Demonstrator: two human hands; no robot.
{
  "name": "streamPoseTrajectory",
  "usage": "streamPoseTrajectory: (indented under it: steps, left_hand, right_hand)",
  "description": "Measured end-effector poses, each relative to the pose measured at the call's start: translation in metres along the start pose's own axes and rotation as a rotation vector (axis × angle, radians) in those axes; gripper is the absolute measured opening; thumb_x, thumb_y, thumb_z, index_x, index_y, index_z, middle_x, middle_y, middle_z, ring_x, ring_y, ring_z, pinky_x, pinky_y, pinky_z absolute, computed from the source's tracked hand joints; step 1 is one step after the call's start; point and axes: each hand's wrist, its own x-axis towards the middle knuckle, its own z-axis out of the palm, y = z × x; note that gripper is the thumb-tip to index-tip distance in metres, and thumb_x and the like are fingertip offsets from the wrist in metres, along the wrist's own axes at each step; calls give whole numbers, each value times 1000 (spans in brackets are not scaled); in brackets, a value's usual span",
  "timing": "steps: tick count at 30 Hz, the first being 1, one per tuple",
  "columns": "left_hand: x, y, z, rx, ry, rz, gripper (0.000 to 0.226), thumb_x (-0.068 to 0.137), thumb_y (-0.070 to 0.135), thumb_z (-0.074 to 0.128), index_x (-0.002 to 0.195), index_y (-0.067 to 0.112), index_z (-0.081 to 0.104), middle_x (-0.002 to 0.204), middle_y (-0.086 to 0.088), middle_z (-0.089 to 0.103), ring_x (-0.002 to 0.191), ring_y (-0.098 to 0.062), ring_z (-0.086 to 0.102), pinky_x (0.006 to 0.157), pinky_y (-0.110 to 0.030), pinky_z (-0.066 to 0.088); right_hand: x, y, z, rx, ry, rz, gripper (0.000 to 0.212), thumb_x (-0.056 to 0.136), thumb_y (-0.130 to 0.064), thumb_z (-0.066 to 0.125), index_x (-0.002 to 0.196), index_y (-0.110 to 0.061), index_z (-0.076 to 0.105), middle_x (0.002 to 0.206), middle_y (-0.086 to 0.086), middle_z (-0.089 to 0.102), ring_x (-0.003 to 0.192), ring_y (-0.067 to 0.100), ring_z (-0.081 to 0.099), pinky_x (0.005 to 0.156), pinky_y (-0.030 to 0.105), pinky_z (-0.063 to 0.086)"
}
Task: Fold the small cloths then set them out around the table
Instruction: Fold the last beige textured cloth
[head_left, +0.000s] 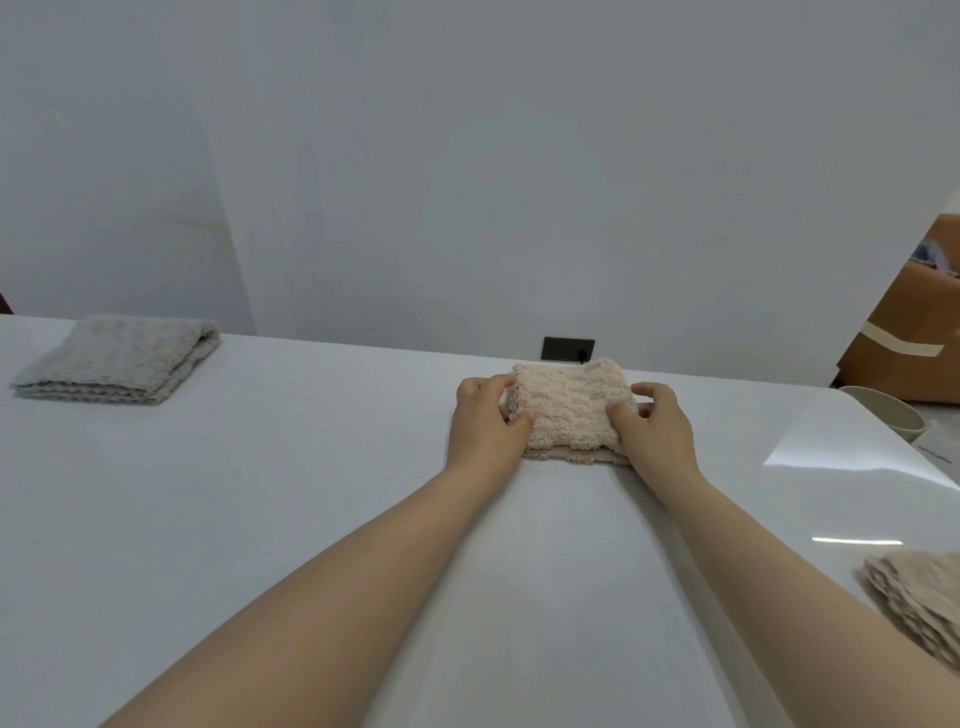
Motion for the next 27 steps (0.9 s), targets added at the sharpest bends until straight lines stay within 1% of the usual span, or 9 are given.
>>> streamPoseTrajectory:
  steps: [3,7,9,11,12,14,17,21,27]
  left_hand:
    - [-1,1,2,-20,26,23,41,86,23,65,125,17,55,118,4,40,90,-15,60,86,-20,43]
    - [-1,0,4,-25,48,56,35,86,22,65,119,15,58,118,2,44,89,-15,60,89,-27,49]
    - [0,-1,5,-27,53,59,33,86,22,65,118,14,59,119,1,45,90,-15,61,90,-28,49]
    - [1,-2,5,-19,53,62,32,86,22,65,117,14,60,119,0,47,90,-15,61,90,-28,49]
    - [1,-2,5,-14,52,62,32,86,22,65,116,14,61,119,0,48,90,-15,61,90,-28,49]
    - [1,-2,6,-12,50,58,31,86,23,65,116,14,62,119,-1,48,90,-15,61,90,-28,49]
    - [1,-3,6,-4,58,60,31,86,24,65,115,14,62,119,-1,48,90,-15,62,90,-29,50]
    - [1,-4,7,6,67,52,31,85,26,65,114,15,62,119,-1,49,90,-15,62,90,-31,50]
    - [-12,0,2,-35,95,9,34,86,30,63,116,15,59,119,0,49,93,-13,60,90,-30,49]
  right_hand:
    - [0,0,1,7,27,-3,41,92,-24,56,130,-12,46,92,-5,55,86,15,54,76,27,38]
    - [0,5,4,9,81,-52,35,90,-28,59,122,-15,52,110,4,61,94,21,59,79,29,41]
    - [-1,6,5,41,92,-83,30,88,-30,60,115,-18,55,111,1,61,98,21,60,79,28,42]
    - [-3,7,5,70,80,-115,35,80,-34,59,112,-21,56,115,-2,59,104,17,58,82,28,44]
    - [-2,8,5,80,71,-125,36,78,-33,59,112,-21,56,118,-2,58,106,16,58,84,27,44]
    - [-1,10,4,75,71,-149,32,82,-25,64,113,-21,57,123,0,56,109,17,57,88,28,44]
    - [2,13,5,11,78,-173,29,86,-16,65,114,-18,59,122,2,57,109,16,55,90,26,40]
    - [3,13,7,-62,78,-179,28,88,-17,64,116,-16,63,119,2,56,102,11,49,89,22,35]
    - [-4,12,3,26,117,-119,32,91,-23,59,122,-15,61,123,0,59,111,15,56,90,24,40]
